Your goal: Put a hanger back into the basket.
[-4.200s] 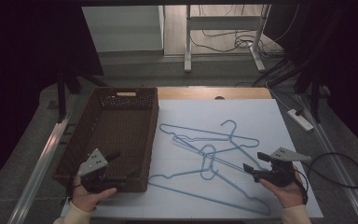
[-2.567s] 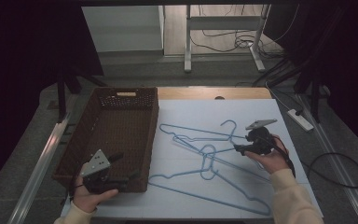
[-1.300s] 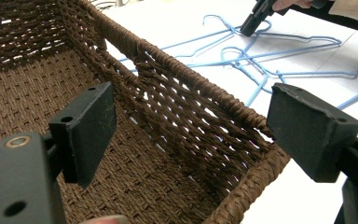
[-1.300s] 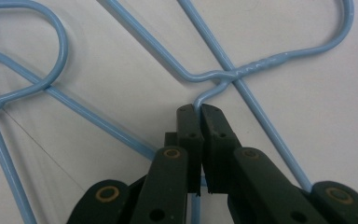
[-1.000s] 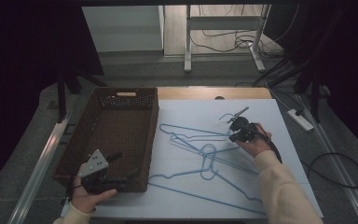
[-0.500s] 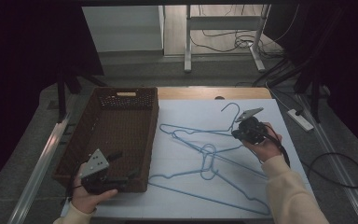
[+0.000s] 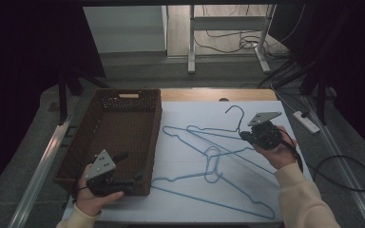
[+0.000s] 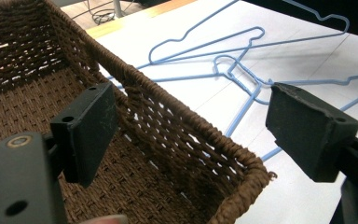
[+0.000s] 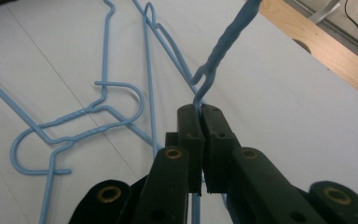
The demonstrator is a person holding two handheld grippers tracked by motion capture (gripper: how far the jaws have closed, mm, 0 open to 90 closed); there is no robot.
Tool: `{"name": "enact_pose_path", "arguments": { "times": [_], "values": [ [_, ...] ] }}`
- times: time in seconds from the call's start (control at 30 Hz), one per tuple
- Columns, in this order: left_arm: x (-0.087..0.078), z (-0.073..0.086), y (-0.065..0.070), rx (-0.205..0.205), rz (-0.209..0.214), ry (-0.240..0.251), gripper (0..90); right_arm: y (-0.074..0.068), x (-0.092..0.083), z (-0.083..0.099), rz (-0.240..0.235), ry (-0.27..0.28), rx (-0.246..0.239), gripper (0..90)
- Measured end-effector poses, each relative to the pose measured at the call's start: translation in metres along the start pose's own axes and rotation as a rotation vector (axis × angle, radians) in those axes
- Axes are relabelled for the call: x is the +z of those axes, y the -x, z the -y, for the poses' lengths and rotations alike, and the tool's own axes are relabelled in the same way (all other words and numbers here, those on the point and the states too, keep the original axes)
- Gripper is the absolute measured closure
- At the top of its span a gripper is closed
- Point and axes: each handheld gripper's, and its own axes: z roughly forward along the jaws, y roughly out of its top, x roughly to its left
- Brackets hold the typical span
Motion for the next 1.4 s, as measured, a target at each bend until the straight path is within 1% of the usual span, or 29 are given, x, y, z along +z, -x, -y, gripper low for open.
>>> {"name": "enact_pose_path", "arguments": {
  "times": [0.2,0.4,0.57,0.67,0.7,0.73,0.83,0.9,0.93,1.0,1.03,1.13,1.2,1.23,1.27,1.3,1.4],
  "values": [
    [-0.001,-0.009,0.002,0.012,-0.005,0.003,17.6,0.000,-0.008,-0.003,-0.020,0.031,0.009,87.8],
    [0.001,-0.024,0.007,0.032,-0.001,0.002,17.9,-0.003,-0.021,-0.008,-0.034,0.065,0.002,87.8],
    [0.010,-0.047,0.015,0.079,0.024,-0.011,18.2,-0.007,-0.035,-0.014,-0.057,0.095,-0.012,87.8],
    [0.017,-0.061,0.021,0.119,0.044,-0.024,18.3,-0.011,-0.041,-0.017,-0.071,0.110,-0.016,87.8],
    [0.022,-0.066,0.023,0.134,0.052,-0.029,18.3,-0.011,-0.042,-0.018,-0.077,0.115,-0.020,87.8],
    [0.026,-0.069,0.024,0.140,0.060,-0.034,18.3,-0.013,-0.045,-0.019,-0.086,0.120,-0.023,87.8],
    [0.041,-0.078,0.026,0.151,0.086,-0.055,18.8,-0.018,-0.049,-0.021,-0.114,0.130,-0.031,87.8],
    [0.055,-0.085,0.027,0.158,0.113,-0.078,19.7,-0.020,-0.051,-0.021,-0.129,0.134,-0.034,87.8],
    [0.059,-0.087,0.027,0.158,0.120,-0.088,19.9,-0.021,-0.052,-0.021,-0.137,0.136,-0.035,87.8],
    [0.074,-0.093,0.026,0.163,0.138,-0.113,20.6,-0.022,-0.055,-0.021,-0.147,0.142,-0.035,87.8],
    [0.074,-0.093,0.026,0.163,0.138,-0.113,20.9,-0.022,-0.055,-0.021,-0.147,0.142,-0.035,87.8],
    [0.091,-0.099,0.025,0.175,0.152,-0.147,21.8,-0.024,-0.056,-0.020,-0.167,0.145,-0.039,87.8],
    [0.101,-0.103,0.023,0.168,0.165,-0.159,22.8,-0.025,-0.057,-0.020,-0.176,0.144,-0.039,87.8],
    [0.108,-0.105,0.022,0.165,0.164,-0.164,23.8,-0.026,-0.057,-0.019,-0.181,0.146,-0.039,87.8],
    [0.108,-0.105,0.022,0.165,0.164,-0.164,24.2,-0.026,-0.057,-0.019,-0.181,0.146,-0.039,87.8],
    [0.111,-0.105,0.021,0.165,0.167,-0.171,24.2,-0.026,-0.057,-0.019,-0.183,0.146,-0.040,87.8],
    [0.122,-0.108,0.022,0.179,0.163,-0.188,25.3,-0.027,-0.059,-0.020,-0.199,0.147,-0.045,87.8]
  ]
}}
